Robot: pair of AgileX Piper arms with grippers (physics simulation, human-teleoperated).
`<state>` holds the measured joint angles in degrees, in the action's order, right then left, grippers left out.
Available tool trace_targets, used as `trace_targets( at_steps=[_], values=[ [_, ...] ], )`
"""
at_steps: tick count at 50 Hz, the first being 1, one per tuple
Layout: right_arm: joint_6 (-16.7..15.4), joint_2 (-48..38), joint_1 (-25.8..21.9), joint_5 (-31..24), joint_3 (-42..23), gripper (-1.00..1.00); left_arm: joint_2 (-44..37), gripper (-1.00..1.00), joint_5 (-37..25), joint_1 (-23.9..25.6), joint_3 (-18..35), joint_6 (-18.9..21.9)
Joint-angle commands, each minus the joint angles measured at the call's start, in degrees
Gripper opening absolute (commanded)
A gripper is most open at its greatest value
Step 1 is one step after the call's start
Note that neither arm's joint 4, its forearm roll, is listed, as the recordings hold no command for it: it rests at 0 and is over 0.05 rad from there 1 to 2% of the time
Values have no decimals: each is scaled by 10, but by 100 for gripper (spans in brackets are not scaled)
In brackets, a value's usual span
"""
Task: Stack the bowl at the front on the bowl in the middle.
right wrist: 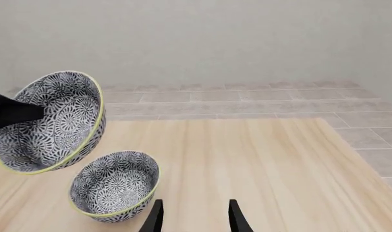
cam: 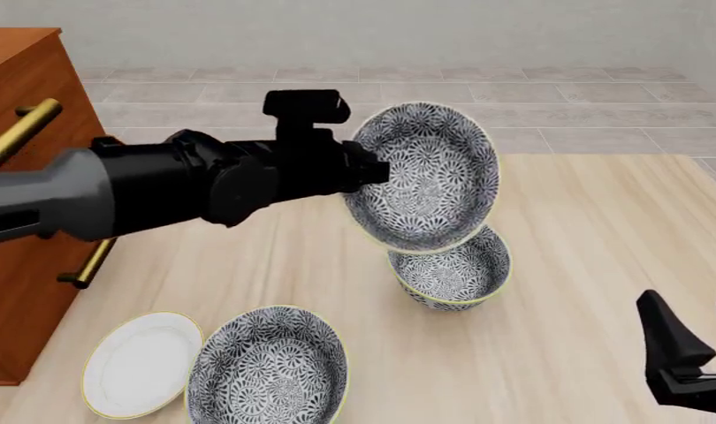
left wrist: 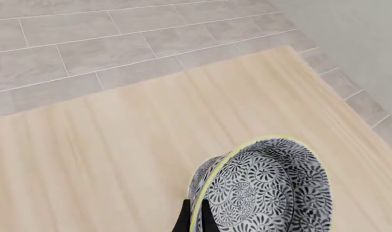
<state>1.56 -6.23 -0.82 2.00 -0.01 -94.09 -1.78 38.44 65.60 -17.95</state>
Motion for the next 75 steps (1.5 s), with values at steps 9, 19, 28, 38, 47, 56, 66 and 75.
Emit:
trace_targets(
  at_steps=[9,19,28,38,47,56,66,75],
  values=[
    [6,-23,4,22,0,100,-53,-100,-15,30,66,2],
    [10,-41,9,38,0,100,-83,-100,-18,48,93,-6],
    [11,-38,12,36,0,100,-103,-100,-21,58,113,-13],
    [11,-30,16,28,0,100,-120,-100,-22,47,125,-10],
    [-7,-43,21,32,0,100,-127,-100,-21,39,127,-5],
    [-7,-43,21,31,0,100,-127,-100,-21,39,127,-5],
    [-7,-43,21,31,0,100,-127,-100,-21,39,127,-5],
    [-7,-43,21,31,0,100,-127,-100,-21,39,127,-5]
  ],
)
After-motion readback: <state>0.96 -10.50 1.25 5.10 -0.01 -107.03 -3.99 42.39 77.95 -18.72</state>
